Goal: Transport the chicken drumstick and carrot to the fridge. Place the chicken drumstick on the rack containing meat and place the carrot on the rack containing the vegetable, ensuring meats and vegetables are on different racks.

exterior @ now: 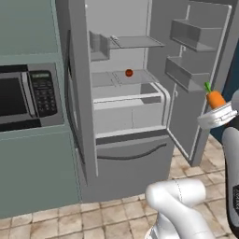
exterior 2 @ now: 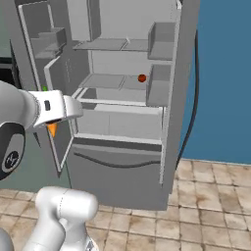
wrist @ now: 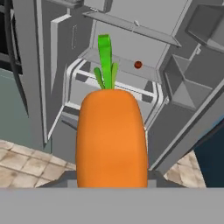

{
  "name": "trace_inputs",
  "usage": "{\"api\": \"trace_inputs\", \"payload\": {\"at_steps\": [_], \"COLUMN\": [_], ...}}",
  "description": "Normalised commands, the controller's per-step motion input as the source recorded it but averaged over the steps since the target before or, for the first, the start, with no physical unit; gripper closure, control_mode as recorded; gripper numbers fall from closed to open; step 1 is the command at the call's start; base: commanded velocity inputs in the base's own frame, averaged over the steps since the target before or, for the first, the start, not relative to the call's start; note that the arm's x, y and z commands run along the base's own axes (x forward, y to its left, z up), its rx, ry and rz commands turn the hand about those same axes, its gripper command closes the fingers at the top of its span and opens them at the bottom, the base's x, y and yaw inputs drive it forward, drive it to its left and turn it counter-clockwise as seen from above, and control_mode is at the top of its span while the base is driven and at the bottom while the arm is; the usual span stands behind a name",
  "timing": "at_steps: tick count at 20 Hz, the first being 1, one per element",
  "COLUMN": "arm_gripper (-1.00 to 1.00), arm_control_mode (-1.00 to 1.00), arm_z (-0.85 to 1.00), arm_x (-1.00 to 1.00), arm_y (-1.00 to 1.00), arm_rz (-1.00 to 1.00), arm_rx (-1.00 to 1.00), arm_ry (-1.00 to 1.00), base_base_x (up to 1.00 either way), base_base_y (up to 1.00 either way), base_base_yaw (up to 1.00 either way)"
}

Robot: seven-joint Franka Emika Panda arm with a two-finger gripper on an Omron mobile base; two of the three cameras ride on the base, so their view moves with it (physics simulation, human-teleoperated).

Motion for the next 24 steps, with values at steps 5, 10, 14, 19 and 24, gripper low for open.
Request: {"api": "trace_inputs", "payload": {"at_steps": [5,10,14,19,24], "arm_gripper": [1.00,1.00,1.00,1.00,1.00], "arm_control_mode": [1.00,1.00,1.00,1.00,1.00], "arm_z": [0.00,0.00,0.00,0.00,0.00], "arm_x": [0.00,0.00,0.00,0.00,0.00], "arm_y": [0.00,0.00,0.00,0.00,0.00], "arm_rz": [0.00,0.00,0.00,0.00,0.00], "arm_rx": [0.00,0.00,0.00,0.00,0.00], "arm_ry": [0.00,0.00,0.00,0.00,0.00], "base_base_x": [0.02,0.74,1.00,0.91,1.00], "base_base_y": [0.03,0.11,0.01,0.08,0.01], "base_base_yaw": [-0.18,-0.23,-0.09,0.00,0.04]}}
